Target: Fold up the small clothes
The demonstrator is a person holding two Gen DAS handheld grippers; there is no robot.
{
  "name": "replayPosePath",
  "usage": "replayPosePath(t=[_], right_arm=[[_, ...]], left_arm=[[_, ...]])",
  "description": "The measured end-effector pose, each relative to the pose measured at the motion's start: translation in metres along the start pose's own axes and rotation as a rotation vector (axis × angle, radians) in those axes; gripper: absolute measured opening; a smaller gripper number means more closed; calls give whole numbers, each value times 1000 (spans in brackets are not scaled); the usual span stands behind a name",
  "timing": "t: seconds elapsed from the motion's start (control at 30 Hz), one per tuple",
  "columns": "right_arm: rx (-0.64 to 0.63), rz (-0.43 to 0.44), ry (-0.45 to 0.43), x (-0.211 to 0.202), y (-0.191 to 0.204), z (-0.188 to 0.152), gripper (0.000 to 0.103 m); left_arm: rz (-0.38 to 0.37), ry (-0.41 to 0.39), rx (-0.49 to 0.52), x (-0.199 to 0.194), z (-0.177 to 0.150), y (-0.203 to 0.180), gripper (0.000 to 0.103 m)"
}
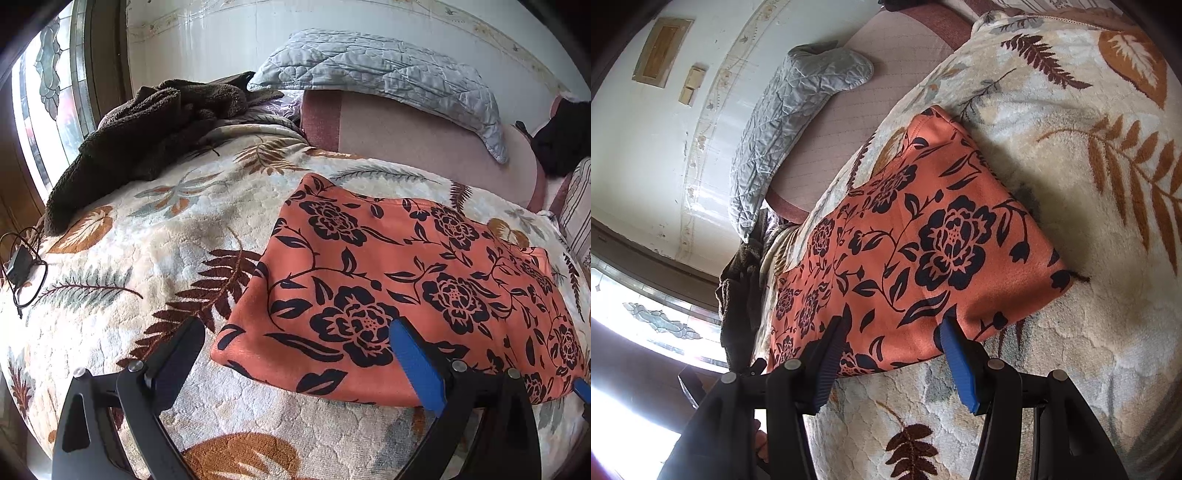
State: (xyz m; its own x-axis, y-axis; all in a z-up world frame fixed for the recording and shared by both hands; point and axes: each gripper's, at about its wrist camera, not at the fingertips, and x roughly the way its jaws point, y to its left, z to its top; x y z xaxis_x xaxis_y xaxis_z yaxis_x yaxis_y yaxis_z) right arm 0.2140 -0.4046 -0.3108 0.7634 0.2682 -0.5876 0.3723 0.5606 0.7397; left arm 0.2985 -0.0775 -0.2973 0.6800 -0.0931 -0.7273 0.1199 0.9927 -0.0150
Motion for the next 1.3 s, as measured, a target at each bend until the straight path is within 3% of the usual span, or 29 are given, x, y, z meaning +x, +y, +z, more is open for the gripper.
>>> replayPosePath(t=[0.17,0.4,0.5,0.6,0.67,0.87,1.07,1.3], right_arm=[[0,9,-33,-3,3,3,57],[40,10,-107,-7,-2,12,57],[71,16,-110,1,-6,16,57],[121,-21,-89,16,-10,18,57],[153,-77,-51,28,-17,19,56],[171,-60,-55,30,-22,19,57],[194,-29,-52,29,-28,16,57],[143,-63,-38,28,-20,15,57]], left_arm=[[8,-34,18,-7,2,-4,100],[-25,-148,21,-23,12,-6,100],[-13,-90,32,-3,13,-12,100],[10,94,39,37,7,-14,100],[32,151,33,53,0,-12,100],[24,98,43,38,1,-7,100],[61,24,95,24,2,-12,100],[33,-37,137,14,5,-24,100]])
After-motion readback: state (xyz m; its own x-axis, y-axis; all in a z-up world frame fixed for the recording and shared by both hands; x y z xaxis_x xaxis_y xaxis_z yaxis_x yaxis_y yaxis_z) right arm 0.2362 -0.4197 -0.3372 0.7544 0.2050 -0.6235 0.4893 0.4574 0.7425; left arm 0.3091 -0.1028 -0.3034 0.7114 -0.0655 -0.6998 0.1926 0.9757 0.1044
